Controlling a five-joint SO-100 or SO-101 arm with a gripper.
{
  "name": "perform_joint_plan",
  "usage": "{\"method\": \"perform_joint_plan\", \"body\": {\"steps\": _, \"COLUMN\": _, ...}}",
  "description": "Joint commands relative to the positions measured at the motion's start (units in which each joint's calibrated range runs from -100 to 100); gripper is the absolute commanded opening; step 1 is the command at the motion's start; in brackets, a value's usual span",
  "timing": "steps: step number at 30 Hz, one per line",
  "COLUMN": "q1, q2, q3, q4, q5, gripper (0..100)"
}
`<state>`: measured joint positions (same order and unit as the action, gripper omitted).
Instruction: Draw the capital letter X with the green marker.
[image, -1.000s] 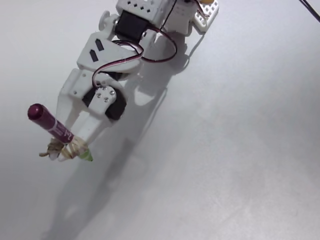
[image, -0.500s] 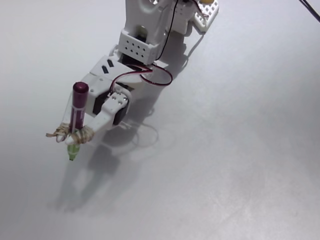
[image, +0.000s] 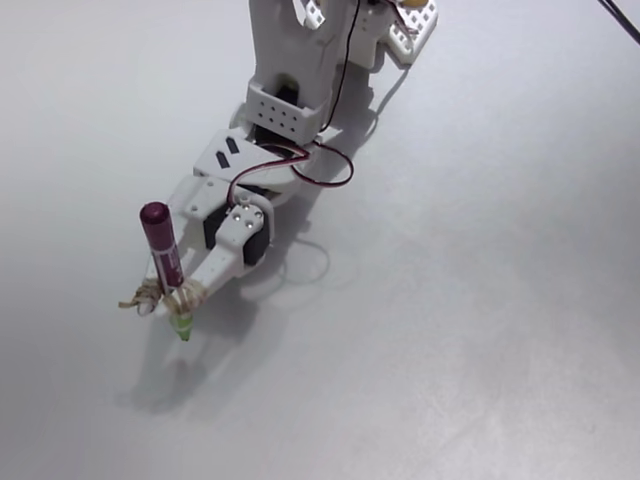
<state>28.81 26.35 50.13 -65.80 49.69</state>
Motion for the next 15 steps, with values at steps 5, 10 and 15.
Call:
{"method": "perform_joint_plan", "body": {"steps": 5, "q1": -0.11, "q2": 3.37, "q3": -2.49, "q4": -1.02, "q5": -0.2, "gripper": 1}}
{"method": "perform_joint_plan", "body": {"steps": 10, "q1": -0.11, "q2": 4.57, "q3": -2.76, "q4": -1.02, "q5": -0.34, "gripper": 1}}
{"method": "perform_joint_plan", "body": {"steps": 15, "q1": -0.11, "q2": 5.76, "q3": -2.31, "q4": -2.24, "q5": -0.44, "gripper": 1}}
